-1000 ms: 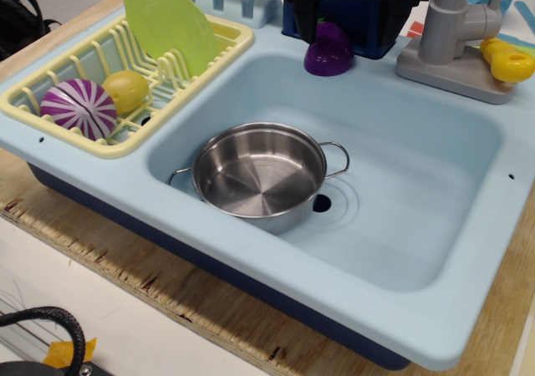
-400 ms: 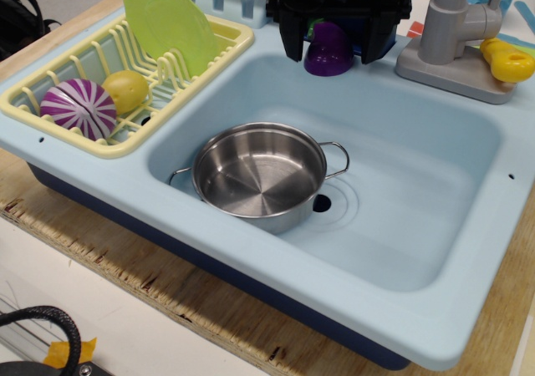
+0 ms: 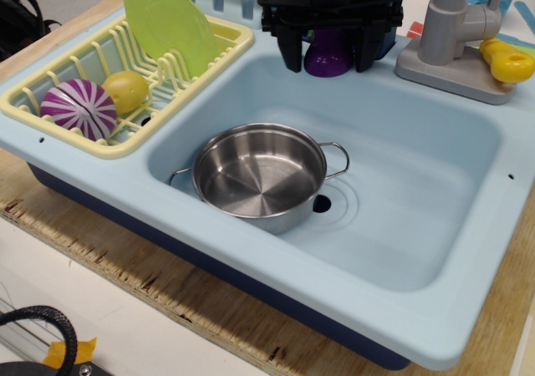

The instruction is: Put eggplant into pot or pan

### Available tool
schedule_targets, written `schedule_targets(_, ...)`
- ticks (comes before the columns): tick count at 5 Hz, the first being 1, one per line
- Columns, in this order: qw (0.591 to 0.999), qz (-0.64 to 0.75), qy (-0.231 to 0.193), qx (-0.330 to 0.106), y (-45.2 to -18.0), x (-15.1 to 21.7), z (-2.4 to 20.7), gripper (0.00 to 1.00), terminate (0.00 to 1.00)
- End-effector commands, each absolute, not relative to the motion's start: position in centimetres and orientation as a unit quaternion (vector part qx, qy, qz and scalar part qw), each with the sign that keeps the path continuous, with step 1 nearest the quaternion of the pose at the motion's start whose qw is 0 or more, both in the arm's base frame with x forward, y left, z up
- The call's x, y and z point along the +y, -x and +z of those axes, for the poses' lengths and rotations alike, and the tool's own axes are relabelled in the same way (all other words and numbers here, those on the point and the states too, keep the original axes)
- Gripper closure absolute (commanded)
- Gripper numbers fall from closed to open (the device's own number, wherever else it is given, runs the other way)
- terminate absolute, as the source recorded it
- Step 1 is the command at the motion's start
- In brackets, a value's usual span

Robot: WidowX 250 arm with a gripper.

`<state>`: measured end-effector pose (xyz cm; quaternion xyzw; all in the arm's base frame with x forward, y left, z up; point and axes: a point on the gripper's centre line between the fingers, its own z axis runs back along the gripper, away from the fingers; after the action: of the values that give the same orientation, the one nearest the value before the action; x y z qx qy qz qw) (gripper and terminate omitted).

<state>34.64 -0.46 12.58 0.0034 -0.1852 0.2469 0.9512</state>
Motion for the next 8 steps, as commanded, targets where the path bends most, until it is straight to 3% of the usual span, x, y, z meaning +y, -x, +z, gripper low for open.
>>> schedule_targets(1,0.948,0.269,-0.010,-0.172,-34.4,-1.0,13.2,1.00,0.00)
schedule_targets(3,0.944,0.310,-0.036,-0.110,-31.0,-3.0,15.5,1.00,0.00)
schedule_targets(4,0.935,0.333,-0.041,-0.112,-29.7,-2.8,15.6,1.00,0.00)
schedule_targets(6,0.913,0.389,-0.034,-0.118,-25.6,-3.2,14.5,1.00,0.00)
schedule_targets(7,0.912,0.397,-0.027,-0.099,-25.1,-3.1,13.7,1.00,0.00)
schedule_targets(8,0.919,0.385,-0.018,-0.080,-25.0,-2.8,13.1,0.00,0.00)
